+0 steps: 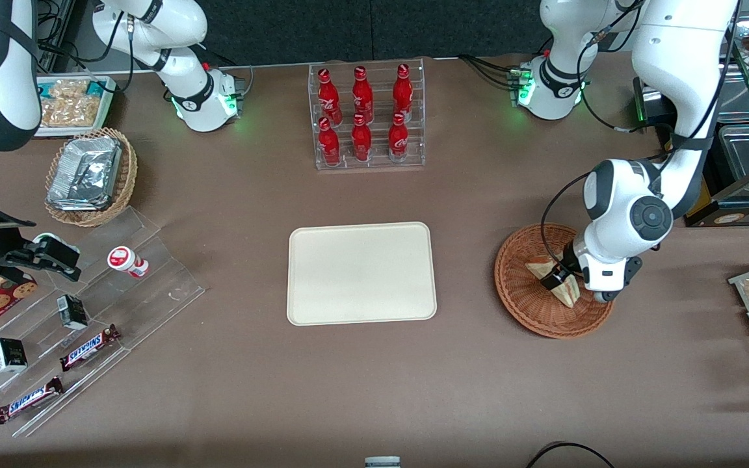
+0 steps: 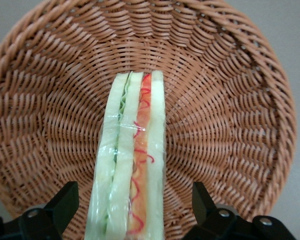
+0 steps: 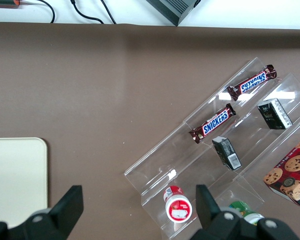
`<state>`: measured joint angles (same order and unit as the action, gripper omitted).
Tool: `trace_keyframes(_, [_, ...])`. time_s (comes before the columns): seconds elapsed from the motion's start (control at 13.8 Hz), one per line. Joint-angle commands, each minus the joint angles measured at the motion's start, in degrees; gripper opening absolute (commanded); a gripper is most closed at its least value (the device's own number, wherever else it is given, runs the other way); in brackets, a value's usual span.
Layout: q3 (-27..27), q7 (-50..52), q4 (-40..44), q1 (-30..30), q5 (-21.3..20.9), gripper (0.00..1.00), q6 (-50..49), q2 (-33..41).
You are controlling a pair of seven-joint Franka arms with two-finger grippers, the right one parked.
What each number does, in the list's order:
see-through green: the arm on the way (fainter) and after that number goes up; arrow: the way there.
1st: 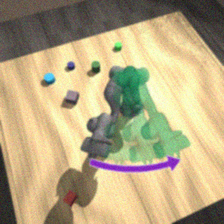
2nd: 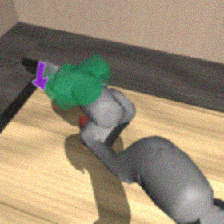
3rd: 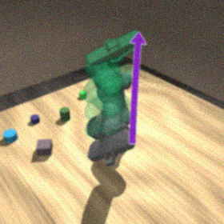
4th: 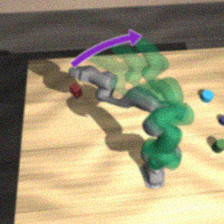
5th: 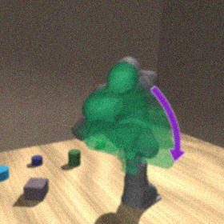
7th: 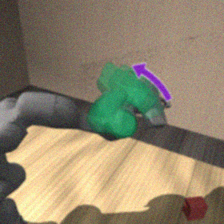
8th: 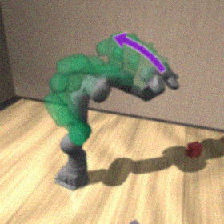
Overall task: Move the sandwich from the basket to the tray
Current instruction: 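Lower the left gripper over the sandwich and close on it, then lift the sandwich with the left gripper and carry it toward the tray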
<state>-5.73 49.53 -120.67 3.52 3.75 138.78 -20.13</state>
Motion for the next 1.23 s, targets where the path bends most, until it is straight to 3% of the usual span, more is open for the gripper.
trace_keyframes(0.0, [0.28, 0.31, -2.98, 0.7, 0.38, 0.88, 5.69, -0.35])
trace_keyframes(0.29, [0.37, -0.13, -3.52, 0.78, 0.12, 0.2, 7.03, -0.79])
trace_keyframes(0.36, [0.37, -0.22, -3.52, 0.78, -0.05, 0.07, 7.03, -0.7])
trace_keyframes(0.44, [0.37, -0.39, -3.52, 0.87, -0.4, 0.01, 7.03, -0.52])
trace_keyframes(0.58, [0.28, -2.49, -2.91, 0.87, -0.5, 0.01, 5.63, 1.14])
trace_keyframes(0.8, [0.28, -10.48, 4.01, 2.63, -0.41, 0.01, -6.45, 2.9])
trace_keyframes(0.94, [0.11, -15.31, 12.7, 5.6, -0.23, 0.01, -15.96, 1.95])
trace_keyframes(1.16, [-0.07, -17.53, 19.66, 12.45, 0.12, 0.01, -18.11, -1.74])
